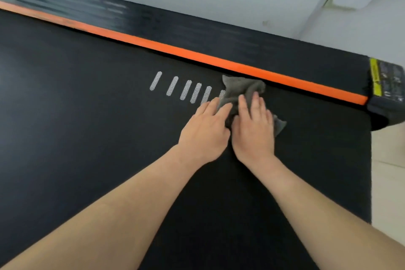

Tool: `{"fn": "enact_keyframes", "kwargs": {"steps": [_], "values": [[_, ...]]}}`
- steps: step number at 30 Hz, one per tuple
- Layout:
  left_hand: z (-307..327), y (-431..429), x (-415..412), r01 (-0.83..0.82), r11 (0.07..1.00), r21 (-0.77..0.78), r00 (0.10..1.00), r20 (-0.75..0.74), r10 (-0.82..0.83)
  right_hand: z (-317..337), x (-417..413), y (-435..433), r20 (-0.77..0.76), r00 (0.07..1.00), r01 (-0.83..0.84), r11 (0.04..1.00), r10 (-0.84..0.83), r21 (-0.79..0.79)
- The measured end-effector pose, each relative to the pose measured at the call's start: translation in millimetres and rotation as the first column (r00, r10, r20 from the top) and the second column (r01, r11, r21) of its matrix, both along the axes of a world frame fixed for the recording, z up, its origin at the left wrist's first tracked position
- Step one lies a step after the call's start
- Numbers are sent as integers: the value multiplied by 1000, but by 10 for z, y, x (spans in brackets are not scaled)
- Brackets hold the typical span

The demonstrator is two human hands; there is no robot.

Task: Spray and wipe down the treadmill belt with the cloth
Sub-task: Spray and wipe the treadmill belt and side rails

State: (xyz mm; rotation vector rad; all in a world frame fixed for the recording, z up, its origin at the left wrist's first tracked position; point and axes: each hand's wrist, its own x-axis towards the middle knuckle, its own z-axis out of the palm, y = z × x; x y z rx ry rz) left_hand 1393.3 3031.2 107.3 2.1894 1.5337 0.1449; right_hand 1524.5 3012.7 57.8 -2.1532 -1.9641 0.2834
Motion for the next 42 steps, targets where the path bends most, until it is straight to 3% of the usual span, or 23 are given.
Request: {"fn": "enact_keyframes", "kwargs": {"steps": [4, 7, 9, 12, 15, 17, 20, 23, 26, 29, 31, 33, 35, 37, 39, 40, 42], "values": [[4, 49, 17, 3, 989, -146, 995, -94, -17, 66, 65, 240, 16, 969, -245, 969, 245, -6], [67, 40, 184, 62, 984, -164, 962, -253, -103, 87, 710, 238, 86, 967, -241, 970, 242, -22], [94, -12, 477, 170, 975, -141, 943, -265, -202, 111, 1269, 62, 130, 988, -81, 997, 81, -5], [132, -171, 995, 303, 934, -186, 931, -153, -333, 49, 2161, -417, 88, 962, 262, 965, -259, -28], [171, -365, 1297, 326, 912, -249, 935, -55, -349, 126, 2607, -895, -69, 780, 614, 781, -622, -113], [190, -453, 1368, 320, 910, -264, 941, -20, -337, 150, 2556, -991, -201, 680, 698, 707, -705, -117], [226, -486, 1453, 273, 926, -261, 962, 48, -271, 344, 2137, -723, -437, 701, 624, 781, -564, -7], [287, -403, 1526, 171, 956, -236, 981, 135, -142, 500, 1606, -312, -593, 761, 424, 894, -264, 146], [354, -208, 1519, -26, 971, -237, 981, 179, 70, 472, 1284, 37, -495, 868, 89, 968, 41, 236], [337, -96, 1463, 25, 957, -288, 999, 35, -16, 352, 1510, 133, -189, 977, -71, 989, 95, 130], [344, -90, 1545, 114, 942, -314, 990, -37, -133, 240, 1909, -15, 12, 999, 39, 997, -39, 70], [373, -114, 1653, 187, 923, -335, 976, -41, -212, 161, 2260, -251, 57, 954, 288, 953, -294, 92], [371, -149, 1767, 238, 911, -336, 965, -20, -260, 167, 2485, -452, -61, 828, 561, 827, -558, 39], [366, -199, 1821, 234, 910, -341, 968, -2, -250, 207, 2596, -553, -192, 676, 715, 696, -712, -66], [344, -241, 1833, 218, 916, -338, 974, 10, -228, 281, 2595, -584, -313, 601, 757, 649, -736, -71], [328, -263, 1831, 203, 920, -334, 977, 11, -212, 345, 2509, -555, -371, 622, 739, 673, -690, -12], [324, -297, 1826, 177, 930, -323, 984, 22, -179, 433, 2238, -434, -367, 822, 520, 836, -435, 175]]}}
